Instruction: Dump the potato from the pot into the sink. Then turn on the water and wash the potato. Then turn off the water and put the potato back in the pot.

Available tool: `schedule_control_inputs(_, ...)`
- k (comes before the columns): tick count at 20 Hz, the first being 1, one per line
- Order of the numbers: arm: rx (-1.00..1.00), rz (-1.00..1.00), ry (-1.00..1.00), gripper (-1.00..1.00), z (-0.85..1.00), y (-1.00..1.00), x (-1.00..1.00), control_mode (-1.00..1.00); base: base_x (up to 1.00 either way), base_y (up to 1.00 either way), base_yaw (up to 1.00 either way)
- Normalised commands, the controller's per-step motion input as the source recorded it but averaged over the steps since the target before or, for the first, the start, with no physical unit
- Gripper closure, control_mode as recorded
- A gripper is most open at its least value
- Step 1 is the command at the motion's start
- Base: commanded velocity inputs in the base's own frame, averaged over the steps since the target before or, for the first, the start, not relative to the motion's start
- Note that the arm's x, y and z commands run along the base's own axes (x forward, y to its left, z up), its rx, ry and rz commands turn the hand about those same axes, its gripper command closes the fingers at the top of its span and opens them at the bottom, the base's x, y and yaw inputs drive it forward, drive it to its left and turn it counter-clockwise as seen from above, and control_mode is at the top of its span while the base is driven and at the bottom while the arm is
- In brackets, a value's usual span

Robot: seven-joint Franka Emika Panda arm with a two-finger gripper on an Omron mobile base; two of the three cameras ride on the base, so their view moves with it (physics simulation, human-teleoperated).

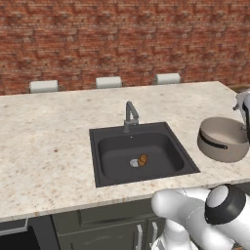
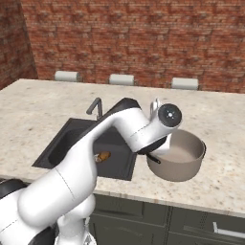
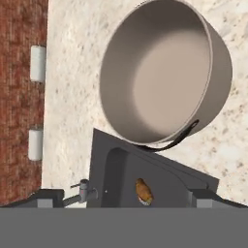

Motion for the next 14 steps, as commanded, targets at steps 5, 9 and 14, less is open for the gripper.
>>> schedule_control_inputs(5, 0.23, 0.0, -0.17, -1.0, 0.23, 0.39, 0.02, -1.0, 0.0, 0.0, 0.0)
schedule_control_inputs(9, 0.18, -0.09, -0.17, -1.0, 0.15, 0.49, 0.06, -1.0, 0.0, 0.0, 0.0)
schedule_control_inputs(14, 0.14, -0.18, -0.09, -1.0, 0.08, 0.57, 0.13, -1.0, 0.0, 0.0, 0.0)
